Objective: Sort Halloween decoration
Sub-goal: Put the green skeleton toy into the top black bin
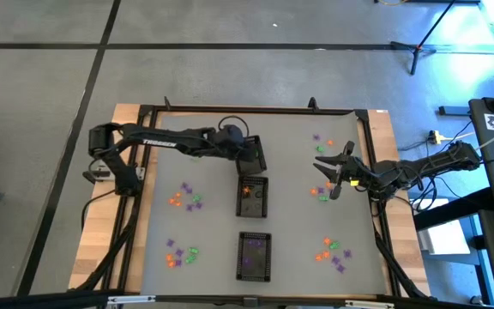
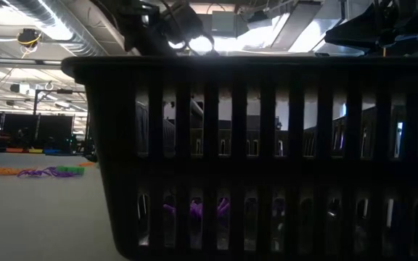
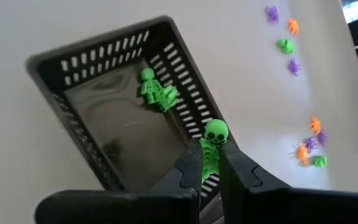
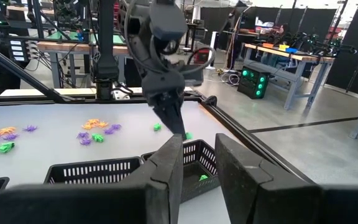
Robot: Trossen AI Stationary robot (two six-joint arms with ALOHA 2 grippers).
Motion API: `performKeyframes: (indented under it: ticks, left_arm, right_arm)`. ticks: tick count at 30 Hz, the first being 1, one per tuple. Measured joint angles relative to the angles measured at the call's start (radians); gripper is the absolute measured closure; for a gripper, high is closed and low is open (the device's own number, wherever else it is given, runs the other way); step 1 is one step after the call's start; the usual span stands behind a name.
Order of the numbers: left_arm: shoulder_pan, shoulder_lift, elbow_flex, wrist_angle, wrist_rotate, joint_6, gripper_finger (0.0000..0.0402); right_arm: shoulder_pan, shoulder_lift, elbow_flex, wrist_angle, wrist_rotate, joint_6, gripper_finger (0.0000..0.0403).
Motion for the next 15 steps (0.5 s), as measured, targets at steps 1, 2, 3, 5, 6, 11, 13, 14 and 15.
performKeyframes:
  ticks: [1,2,3,5,6,11,13,14,15]
  left_arm:
    - [0.0,0.008,0.0,0.011,0.004,0.0,0.0388]
    - [0.0,0.014,0.0,0.017,0.006,-0.001,0.0388]
    - [0.0,0.016,0.0,0.019,0.009,-0.007,0.0387]
    - [0.0,0.016,0.0,0.024,0.009,-0.015,0.0382]
    - [0.0,0.016,0.0,0.023,0.009,-0.014,0.0376]
    - [-0.002,0.016,0.0,0.008,0.012,0.006,0.0311]
    - [-0.002,0.016,0.0,-0.003,0.012,0.008,0.0274]
    - [-0.002,0.016,0.0,-0.006,0.012,0.008,0.0256]
    - [-0.002,0.016,0.0,-0.008,0.012,0.008,0.0237]
  right_arm:
    - [0.0,0.0,0.0,0.0,0.0,0.0,0.031]
    - [0.0,0.0,0.0,0.0,0.0,0.0,0.031]
    - [0.0,0.0,0.0,0.0,0.0,0.0,0.031]
    - [0.0,0.0,0.0,0.0,0.0,0.0,0.0311]
    - [0.0,0.0,0.0,0.0,0.0,0.0,0.031]
    - [0.0,0.0,0.0,0.0,0.0,0.0,0.031]
    - [0.0,0.0,0.0,0.0,0.0,0.0,0.031]
    - [0.0,0.0,0.0,0.0,0.0,0.0,0.031]
    - [0.0,0.0,0.0,0.0,0.0,0.0,0.031]
